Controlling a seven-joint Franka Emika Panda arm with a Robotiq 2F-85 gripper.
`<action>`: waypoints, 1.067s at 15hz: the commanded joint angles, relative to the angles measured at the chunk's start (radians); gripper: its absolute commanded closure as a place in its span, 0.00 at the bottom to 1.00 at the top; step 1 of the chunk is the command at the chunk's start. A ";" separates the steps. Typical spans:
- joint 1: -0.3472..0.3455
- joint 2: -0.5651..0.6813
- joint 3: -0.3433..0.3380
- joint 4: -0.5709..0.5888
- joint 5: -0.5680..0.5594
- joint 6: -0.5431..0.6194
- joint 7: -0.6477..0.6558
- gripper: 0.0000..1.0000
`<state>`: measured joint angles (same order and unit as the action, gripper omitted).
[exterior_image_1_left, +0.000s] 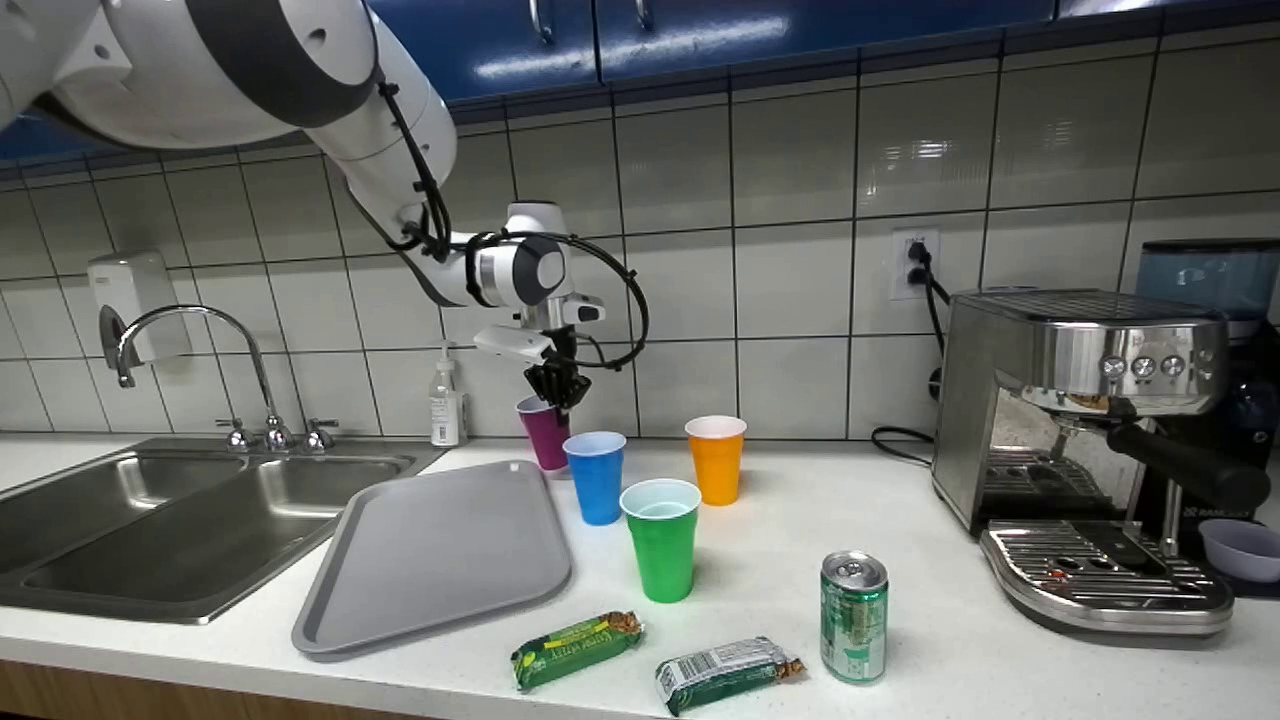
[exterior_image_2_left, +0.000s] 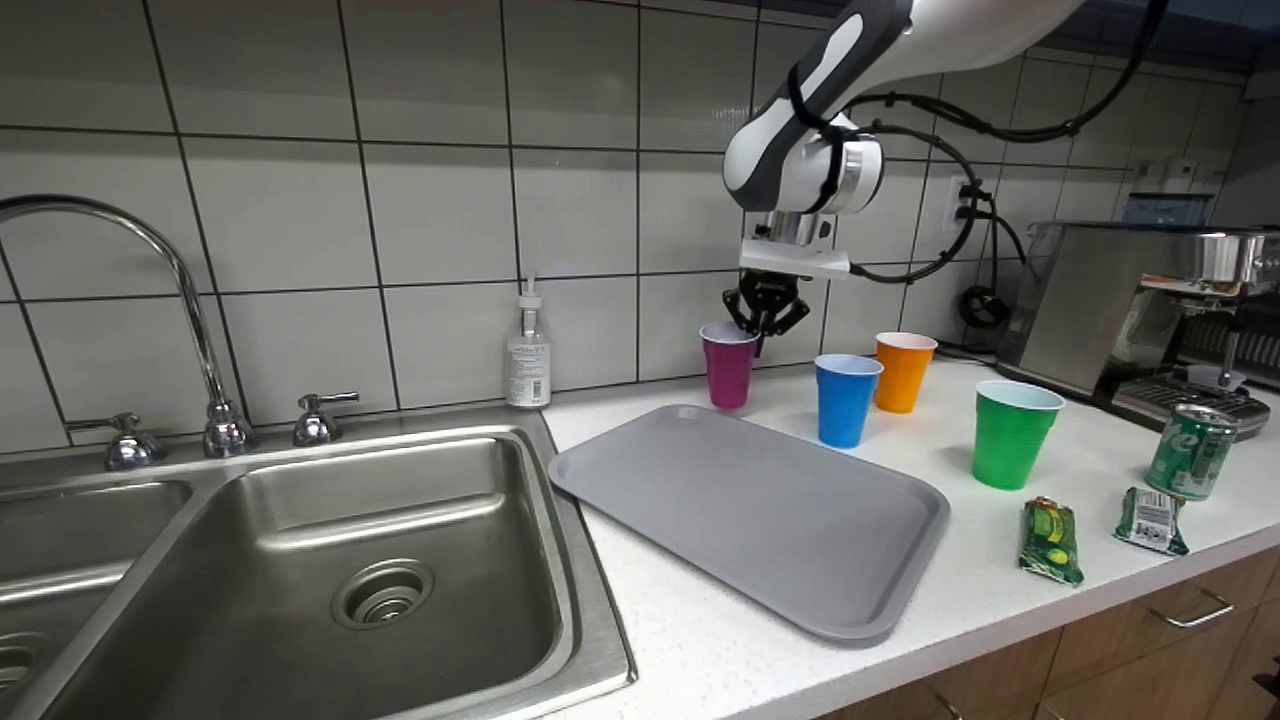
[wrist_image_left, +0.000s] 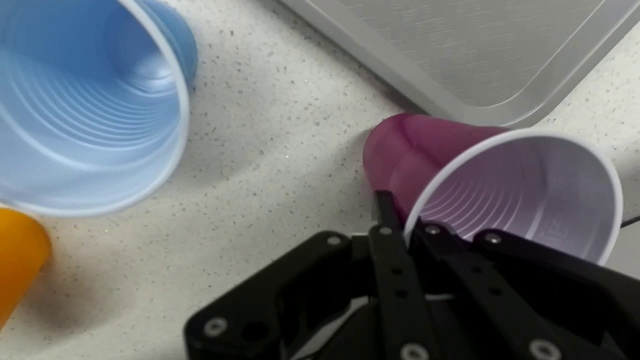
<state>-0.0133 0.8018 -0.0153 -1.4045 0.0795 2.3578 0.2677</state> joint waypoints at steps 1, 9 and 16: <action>-0.012 0.056 -0.006 0.105 0.018 -0.077 -0.018 0.99; -0.024 0.124 -0.013 0.206 0.018 -0.128 -0.012 0.99; -0.028 0.165 -0.013 0.274 0.017 -0.164 -0.012 0.72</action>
<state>-0.0335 0.9319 -0.0284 -1.2070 0.0795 2.2490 0.2677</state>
